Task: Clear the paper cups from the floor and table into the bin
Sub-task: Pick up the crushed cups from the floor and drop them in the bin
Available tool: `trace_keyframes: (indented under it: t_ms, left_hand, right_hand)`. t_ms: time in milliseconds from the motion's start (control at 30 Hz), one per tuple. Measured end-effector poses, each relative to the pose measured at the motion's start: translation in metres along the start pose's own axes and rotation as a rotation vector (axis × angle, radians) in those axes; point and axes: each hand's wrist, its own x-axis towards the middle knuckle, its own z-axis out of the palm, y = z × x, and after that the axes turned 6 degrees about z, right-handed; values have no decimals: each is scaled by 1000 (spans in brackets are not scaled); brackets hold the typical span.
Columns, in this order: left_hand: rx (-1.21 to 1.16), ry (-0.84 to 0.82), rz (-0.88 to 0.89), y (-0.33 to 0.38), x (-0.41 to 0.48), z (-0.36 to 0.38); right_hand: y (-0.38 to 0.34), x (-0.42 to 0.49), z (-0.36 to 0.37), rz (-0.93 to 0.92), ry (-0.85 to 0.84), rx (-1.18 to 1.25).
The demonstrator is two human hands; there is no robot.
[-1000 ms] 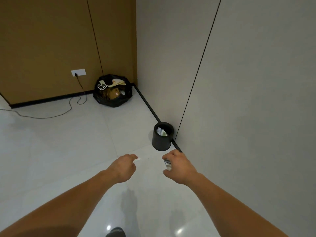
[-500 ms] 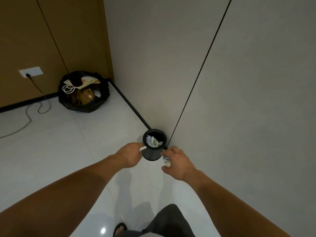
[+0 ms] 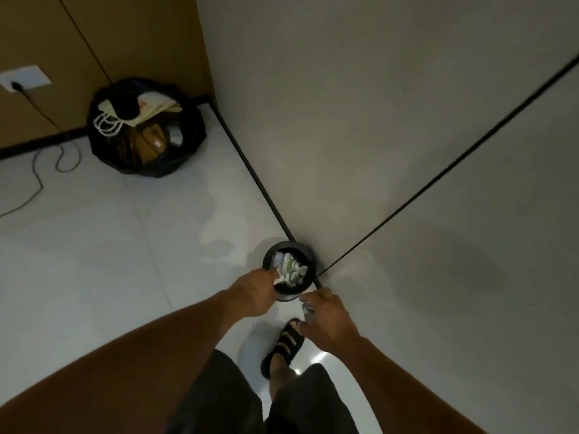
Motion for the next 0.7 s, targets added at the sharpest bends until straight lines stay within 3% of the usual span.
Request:
trace_keyframes:
  t_ms: [200, 467, 700]
  left_hand:
    - [-101, -56, -28, -43, 116, 42]
    - [1, -72, 19, -137, 311, 132]
    - [109, -42, 121, -195, 374, 200]
  right_hand:
    - [34, 104, 34, 82, -67, 9]
    - [96, 293, 130, 145, -48, 12]
    - [142, 377, 201, 170, 65, 16]
